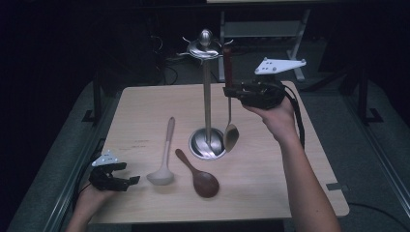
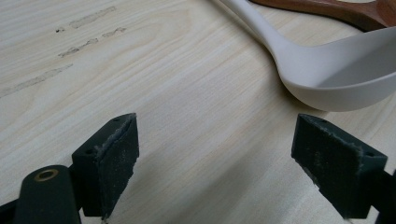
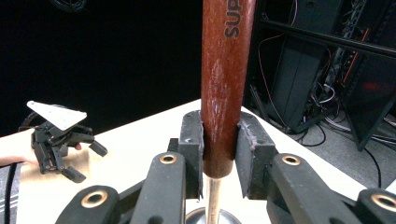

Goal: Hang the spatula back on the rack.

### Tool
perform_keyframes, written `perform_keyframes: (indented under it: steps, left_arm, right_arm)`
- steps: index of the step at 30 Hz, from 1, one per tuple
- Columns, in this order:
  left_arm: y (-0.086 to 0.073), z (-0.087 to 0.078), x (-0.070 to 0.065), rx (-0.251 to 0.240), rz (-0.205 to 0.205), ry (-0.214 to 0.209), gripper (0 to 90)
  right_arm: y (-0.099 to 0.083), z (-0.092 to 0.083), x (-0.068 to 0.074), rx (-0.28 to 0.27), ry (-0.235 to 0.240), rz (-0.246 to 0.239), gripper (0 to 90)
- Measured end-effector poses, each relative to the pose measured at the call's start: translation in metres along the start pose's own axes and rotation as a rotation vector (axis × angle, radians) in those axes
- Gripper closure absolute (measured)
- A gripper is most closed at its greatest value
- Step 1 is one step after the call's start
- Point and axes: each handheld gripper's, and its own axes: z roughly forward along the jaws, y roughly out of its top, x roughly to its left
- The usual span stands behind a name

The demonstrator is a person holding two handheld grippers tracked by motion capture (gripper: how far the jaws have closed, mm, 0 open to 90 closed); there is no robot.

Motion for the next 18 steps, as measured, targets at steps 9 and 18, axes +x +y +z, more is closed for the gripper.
perform_keyframes:
  steps: [9, 18]
  left_arm:
    - [0.0, 0.0, 0.0, -0.001, 0.004, -0.003, 14.9]
    - [0.0, 0.0, 0.0, 0.007, 0.011, 0.001, 14.9]
  right_arm:
    - [0.001, 0.008, 0.001, 0.008, -0.015, -0.008, 73.5]
    - [0.002, 0.012, 0.004, 0.011, -0.035, -0.018, 70.3]
